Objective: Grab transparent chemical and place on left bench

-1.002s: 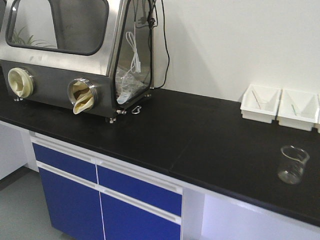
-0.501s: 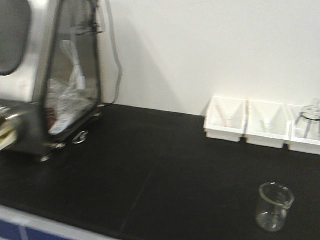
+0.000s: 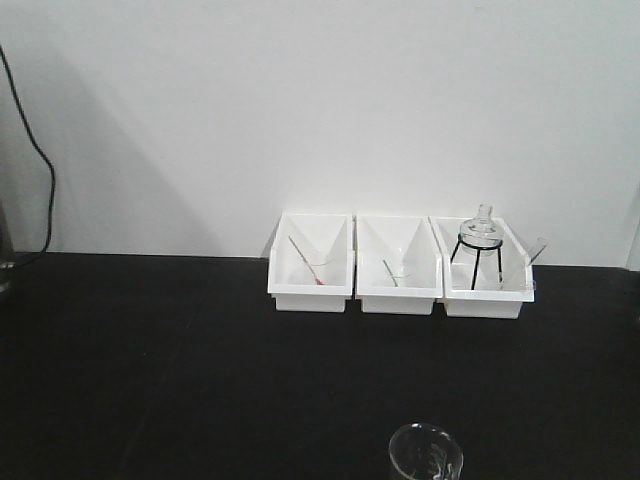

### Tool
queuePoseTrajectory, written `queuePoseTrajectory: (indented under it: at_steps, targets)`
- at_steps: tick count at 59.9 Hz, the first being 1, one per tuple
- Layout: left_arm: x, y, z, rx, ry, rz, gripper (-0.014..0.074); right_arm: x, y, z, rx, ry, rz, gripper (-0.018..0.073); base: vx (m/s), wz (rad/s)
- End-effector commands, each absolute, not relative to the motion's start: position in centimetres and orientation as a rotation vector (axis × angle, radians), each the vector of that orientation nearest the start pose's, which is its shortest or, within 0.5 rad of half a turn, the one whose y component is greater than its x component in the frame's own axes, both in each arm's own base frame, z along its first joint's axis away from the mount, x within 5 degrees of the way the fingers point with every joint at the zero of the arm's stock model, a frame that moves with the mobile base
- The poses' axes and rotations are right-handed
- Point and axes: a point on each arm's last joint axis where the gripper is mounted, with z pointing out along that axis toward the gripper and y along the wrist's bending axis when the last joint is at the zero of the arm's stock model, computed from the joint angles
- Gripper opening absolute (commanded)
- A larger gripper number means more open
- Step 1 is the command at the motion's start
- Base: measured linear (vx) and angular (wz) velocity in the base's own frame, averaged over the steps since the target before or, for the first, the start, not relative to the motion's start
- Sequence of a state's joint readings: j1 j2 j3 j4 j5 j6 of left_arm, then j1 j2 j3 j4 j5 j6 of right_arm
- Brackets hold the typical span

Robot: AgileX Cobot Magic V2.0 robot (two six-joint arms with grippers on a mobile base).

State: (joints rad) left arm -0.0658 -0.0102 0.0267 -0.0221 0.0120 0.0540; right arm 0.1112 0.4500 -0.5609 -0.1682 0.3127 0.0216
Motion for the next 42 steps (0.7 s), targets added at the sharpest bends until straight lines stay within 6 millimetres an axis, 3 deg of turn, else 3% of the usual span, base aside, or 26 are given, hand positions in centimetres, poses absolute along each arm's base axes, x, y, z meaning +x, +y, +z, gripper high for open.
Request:
queuePoseTrajectory:
  at_steps: [1,42]
  targets:
    - [5.5,-0.36,20.63,0.064,1.429,-0.035,-0.0003,9.39,0.67,35.75,-0.178,1.571,-0.067,-0.0004,0.22,-0.29]
    - [5.5,-0.36,20.63,0.064,1.429,-0.035,-0.0003,9.39,0.67,35.75,-0.178,1.571,-0.067,-0.0004,0.08,-0.1]
